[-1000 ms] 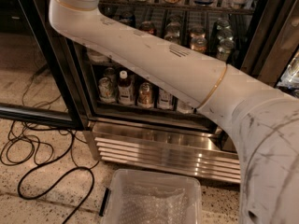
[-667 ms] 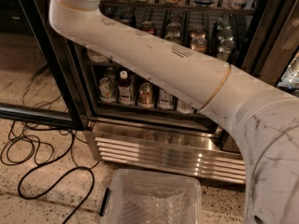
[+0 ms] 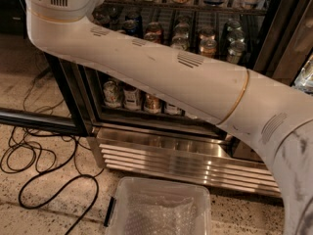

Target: Pick coke can from top shelf of fridge

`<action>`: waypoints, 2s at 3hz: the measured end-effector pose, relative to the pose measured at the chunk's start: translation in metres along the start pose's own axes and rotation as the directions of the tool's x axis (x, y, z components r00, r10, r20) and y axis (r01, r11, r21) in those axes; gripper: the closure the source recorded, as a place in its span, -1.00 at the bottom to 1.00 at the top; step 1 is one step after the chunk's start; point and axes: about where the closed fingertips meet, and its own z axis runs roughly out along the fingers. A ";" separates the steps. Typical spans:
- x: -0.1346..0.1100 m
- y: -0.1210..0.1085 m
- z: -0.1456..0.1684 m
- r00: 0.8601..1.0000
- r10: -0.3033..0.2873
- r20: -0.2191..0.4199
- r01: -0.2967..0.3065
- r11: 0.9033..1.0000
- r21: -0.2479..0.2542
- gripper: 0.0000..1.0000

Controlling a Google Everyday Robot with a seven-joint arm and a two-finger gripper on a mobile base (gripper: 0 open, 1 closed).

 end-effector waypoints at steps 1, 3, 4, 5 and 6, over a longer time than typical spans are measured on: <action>0.007 -0.022 -0.024 0.999 0.015 -0.037 -0.012 0.996 0.094 1.00; 0.011 -0.047 -0.043 0.997 -0.021 -0.072 0.034 0.983 0.183 1.00; 0.016 -0.051 -0.061 0.993 0.045 -0.113 -0.018 0.973 0.229 1.00; 0.027 -0.039 -0.105 0.972 0.107 -0.207 -0.052 0.965 0.256 1.00; 0.035 -0.023 -0.133 0.957 0.120 -0.264 -0.058 0.971 0.230 1.00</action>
Offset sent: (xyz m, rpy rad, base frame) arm -0.0727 -0.0633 -0.0213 0.1334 0.0847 -0.2676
